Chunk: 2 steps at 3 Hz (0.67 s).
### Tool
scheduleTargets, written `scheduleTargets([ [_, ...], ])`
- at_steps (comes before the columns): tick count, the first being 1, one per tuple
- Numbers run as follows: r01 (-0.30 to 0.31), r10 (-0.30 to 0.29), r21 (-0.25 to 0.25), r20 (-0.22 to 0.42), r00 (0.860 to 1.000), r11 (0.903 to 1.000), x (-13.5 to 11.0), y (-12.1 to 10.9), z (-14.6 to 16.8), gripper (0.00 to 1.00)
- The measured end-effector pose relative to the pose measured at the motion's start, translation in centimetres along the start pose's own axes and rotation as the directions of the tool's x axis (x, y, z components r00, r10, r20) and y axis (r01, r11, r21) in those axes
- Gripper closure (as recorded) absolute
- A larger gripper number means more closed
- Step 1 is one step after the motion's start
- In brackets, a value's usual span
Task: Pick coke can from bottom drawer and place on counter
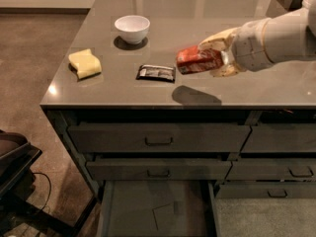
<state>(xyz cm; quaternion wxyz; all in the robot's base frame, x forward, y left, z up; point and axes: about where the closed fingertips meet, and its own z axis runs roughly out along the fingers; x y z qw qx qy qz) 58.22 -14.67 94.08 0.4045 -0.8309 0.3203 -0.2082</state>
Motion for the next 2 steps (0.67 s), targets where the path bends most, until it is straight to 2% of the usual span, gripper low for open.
scheduleTargets([
  [1,-0.002,0.002,0.004,-0.029,1.0,1.0,2.7,0.0,0.5,1.0],
  [2,-0.034,0.034,0.008,-0.033,0.999,0.9994,4.5,0.9,1.7,1.0],
])
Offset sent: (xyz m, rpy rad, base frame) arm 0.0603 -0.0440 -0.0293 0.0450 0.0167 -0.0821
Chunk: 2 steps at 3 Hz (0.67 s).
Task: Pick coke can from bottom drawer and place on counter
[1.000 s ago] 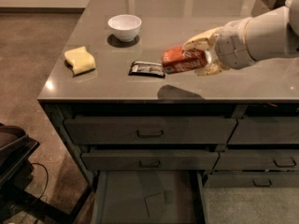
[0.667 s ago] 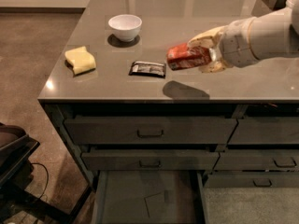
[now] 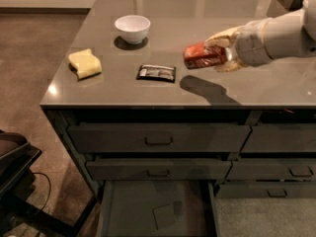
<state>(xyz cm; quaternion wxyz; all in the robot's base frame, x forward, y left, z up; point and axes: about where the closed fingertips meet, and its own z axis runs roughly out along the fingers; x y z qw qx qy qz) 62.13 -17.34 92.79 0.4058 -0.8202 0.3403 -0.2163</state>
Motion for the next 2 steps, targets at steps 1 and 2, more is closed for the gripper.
scheduleTargets([
  [1,-0.04,0.04,0.007,0.017,0.999,0.9992,0.35,1.03,2.13,1.0],
  [2,-0.041,0.041,0.007,0.018,0.999,0.9991,0.36,1.06,2.18,0.81],
])
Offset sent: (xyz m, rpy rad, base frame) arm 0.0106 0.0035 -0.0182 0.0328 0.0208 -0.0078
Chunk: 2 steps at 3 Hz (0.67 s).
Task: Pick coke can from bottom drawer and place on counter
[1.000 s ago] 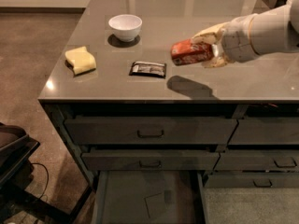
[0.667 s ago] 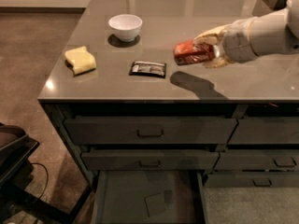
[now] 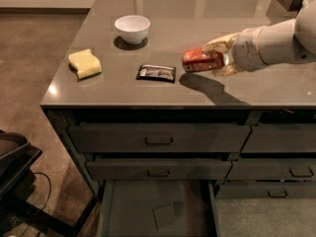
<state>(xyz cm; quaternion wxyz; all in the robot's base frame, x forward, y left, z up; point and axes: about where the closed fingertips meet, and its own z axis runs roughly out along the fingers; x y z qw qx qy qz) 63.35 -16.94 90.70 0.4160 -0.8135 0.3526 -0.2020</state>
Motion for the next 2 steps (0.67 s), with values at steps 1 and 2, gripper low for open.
scheduleTargets([
  [1,0.0,0.0,0.0,0.0,1.0,1.0,0.0,0.0,0.0,0.58],
  [2,0.0,0.0,0.0,0.0,1.0,1.0,0.0,0.0,0.0,0.36],
])
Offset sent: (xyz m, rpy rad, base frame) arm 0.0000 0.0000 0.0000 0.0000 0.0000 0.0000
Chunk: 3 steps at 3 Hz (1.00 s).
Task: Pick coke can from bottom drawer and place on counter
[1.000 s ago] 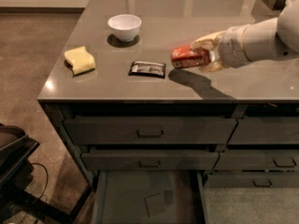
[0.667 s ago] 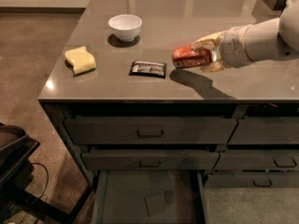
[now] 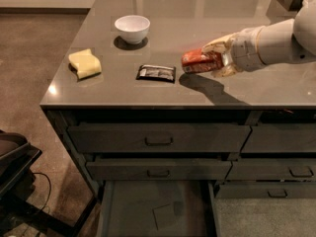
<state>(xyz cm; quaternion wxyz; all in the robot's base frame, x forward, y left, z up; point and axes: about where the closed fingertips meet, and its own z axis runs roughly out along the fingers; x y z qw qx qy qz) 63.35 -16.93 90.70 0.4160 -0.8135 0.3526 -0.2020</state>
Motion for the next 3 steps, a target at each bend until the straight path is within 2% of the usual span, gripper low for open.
scheduleTargets([
  [1,0.0,0.0,0.0,0.0,1.0,1.0,0.0,0.0,0.01,0.12],
  [2,0.0,0.0,0.0,0.0,1.0,1.0,-0.01,0.0,0.01,0.0],
  [3,0.0,0.0,0.0,0.0,1.0,1.0,-0.01,0.0,0.01,0.0],
])
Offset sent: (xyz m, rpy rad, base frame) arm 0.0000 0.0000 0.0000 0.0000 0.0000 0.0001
